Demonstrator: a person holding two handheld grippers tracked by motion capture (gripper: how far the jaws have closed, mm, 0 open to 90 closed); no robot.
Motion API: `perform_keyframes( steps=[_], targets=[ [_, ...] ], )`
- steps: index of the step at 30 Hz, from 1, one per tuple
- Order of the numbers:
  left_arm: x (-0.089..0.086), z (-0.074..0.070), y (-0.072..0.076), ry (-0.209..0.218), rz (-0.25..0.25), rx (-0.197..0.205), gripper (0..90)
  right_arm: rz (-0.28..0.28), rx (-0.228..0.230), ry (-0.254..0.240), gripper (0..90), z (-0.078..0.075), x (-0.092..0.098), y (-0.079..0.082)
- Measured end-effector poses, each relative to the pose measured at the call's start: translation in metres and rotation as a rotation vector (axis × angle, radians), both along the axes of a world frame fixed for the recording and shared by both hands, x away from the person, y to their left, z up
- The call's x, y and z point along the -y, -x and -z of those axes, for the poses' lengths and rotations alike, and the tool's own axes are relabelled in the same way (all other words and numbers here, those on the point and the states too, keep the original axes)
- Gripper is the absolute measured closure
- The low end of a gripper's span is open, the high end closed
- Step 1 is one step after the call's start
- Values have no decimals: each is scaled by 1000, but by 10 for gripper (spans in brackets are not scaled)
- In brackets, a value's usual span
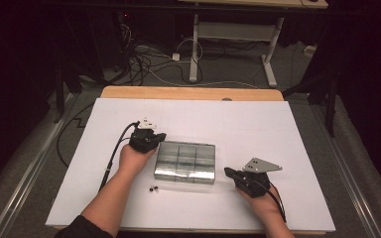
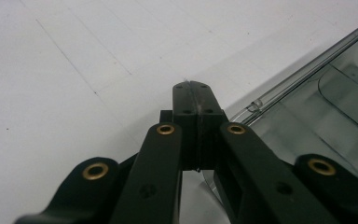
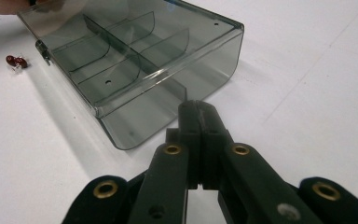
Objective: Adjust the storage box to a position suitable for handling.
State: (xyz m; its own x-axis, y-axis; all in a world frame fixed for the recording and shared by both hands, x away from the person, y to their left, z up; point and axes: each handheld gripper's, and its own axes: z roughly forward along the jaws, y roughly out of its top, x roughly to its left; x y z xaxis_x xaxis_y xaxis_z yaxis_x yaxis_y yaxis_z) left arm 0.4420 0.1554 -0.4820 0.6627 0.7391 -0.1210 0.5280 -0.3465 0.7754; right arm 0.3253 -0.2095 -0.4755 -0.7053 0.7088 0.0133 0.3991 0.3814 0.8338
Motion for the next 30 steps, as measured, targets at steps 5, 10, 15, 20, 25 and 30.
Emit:
perform_keyframes(
  steps=[5,10,15,20,25,30],
  targets=[
    [1,-2,1,-10,15,-8,878,9,-1,-3,900,0,3,0],
    [4,-3,5,-19,37,-10,877,16,-2,-2,900,0,4,0],
    [19,-2,14,-46,85,-8,877,28,3,-1,900,-2,9,1],
    [27,-3,23,-70,100,-9,877,40,-7,-5,900,-1,18,3],
    [32,-3,31,-78,113,0,877,43,-17,-3,900,0,24,7],
    [35,-2,38,-63,111,4,877,29,-31,10,900,3,25,17]
  ],
)
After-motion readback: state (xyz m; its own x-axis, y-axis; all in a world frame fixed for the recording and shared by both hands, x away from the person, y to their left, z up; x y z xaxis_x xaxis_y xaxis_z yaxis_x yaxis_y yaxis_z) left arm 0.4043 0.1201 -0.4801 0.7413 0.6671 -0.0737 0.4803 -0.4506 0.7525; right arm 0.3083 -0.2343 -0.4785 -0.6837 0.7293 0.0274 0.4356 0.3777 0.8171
